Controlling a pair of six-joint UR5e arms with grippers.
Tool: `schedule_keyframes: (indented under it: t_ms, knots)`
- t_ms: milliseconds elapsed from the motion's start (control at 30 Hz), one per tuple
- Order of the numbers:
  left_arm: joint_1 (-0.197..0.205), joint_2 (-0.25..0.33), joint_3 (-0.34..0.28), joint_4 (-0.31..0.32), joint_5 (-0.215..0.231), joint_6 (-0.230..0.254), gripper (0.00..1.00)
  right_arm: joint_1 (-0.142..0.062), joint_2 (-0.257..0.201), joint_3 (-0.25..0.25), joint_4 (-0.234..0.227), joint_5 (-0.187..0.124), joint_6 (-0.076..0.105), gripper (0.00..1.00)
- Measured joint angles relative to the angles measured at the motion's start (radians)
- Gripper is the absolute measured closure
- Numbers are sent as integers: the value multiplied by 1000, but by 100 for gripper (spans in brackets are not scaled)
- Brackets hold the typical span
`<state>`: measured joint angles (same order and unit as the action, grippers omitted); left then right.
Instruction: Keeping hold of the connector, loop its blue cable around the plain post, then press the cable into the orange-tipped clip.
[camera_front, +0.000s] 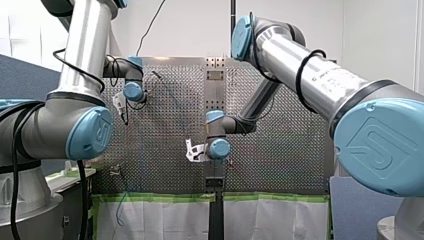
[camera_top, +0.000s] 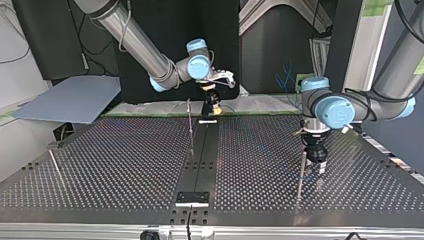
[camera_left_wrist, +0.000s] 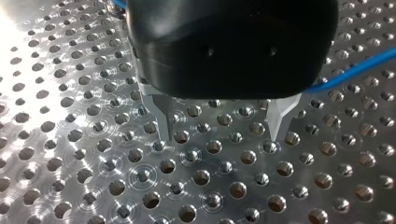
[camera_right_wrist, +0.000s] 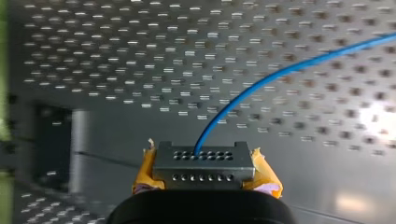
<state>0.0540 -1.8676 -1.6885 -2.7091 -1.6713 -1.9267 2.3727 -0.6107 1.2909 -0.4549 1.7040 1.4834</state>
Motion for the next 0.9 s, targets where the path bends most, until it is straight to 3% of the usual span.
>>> schedule_keyframes:
  t_ms: [267, 567, 900]
  knots:
    - [1, 0, 0, -4, 1, -4, 0, 3, 81, 0, -31, 64, 5, 100]
    - [3, -1, 0, -4, 1, -5, 0, -4, 175, 0, -93, 94, 31, 100]
    - [4, 0, 0, -3, 3, -5, 0, -12, 274, 4, -133, 135, 55, 100]
